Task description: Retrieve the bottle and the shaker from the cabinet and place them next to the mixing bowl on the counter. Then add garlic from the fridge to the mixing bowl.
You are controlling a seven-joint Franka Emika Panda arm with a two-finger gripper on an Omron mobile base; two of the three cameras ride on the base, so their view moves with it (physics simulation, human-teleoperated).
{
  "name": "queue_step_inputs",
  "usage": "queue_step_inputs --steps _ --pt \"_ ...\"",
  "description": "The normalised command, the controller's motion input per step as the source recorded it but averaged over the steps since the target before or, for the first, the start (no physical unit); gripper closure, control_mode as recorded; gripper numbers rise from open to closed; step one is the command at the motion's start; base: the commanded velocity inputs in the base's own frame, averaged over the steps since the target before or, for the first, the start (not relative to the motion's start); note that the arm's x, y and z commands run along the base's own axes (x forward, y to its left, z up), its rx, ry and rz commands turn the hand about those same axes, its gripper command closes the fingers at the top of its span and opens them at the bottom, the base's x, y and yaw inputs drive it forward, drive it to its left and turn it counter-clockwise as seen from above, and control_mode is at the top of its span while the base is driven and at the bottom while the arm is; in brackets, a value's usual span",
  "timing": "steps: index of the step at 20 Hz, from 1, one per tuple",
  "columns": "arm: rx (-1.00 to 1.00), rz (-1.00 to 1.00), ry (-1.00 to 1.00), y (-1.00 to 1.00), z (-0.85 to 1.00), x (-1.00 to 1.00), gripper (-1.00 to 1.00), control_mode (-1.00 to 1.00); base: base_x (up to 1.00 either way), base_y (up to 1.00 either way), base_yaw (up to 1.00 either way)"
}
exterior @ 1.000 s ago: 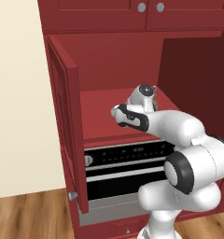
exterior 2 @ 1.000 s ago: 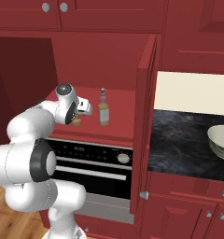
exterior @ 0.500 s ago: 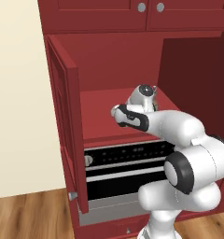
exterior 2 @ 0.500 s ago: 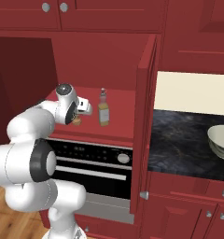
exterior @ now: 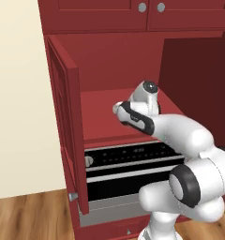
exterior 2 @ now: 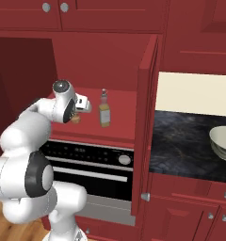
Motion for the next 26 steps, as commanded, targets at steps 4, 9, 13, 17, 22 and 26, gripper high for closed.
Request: queue_step_inputs --steps 4,9,13,17,22,26 --pt "0.01 0.00 -0.01 -0.01 0.99 -0.74 1.00 -1.00 0.00 0.00 0.00" --pt "0.00 0.00 0.05 0.00 0.83 -0.66 1.00 -1.00 0.00 0.00 0.00" --pt "0.00 0.00 0.13 -0.02 0.85 -0.61 1.00 -1.00 0.00 0.00 0.00" --pt "0.00 0.00 0.04 0.00 0.56 -0.56 1.00 -1.00 0.00 0.00 0.00" --pt "0.00 0.00 -0.07 0.00 0.03 -0.46 1.00 -1.00 0.00 0.00 0.00" --pt "0.00 0.00 -0.18 0.00 0.00 -0.47 1.00 -1.00 0.00 0.00 0.00"
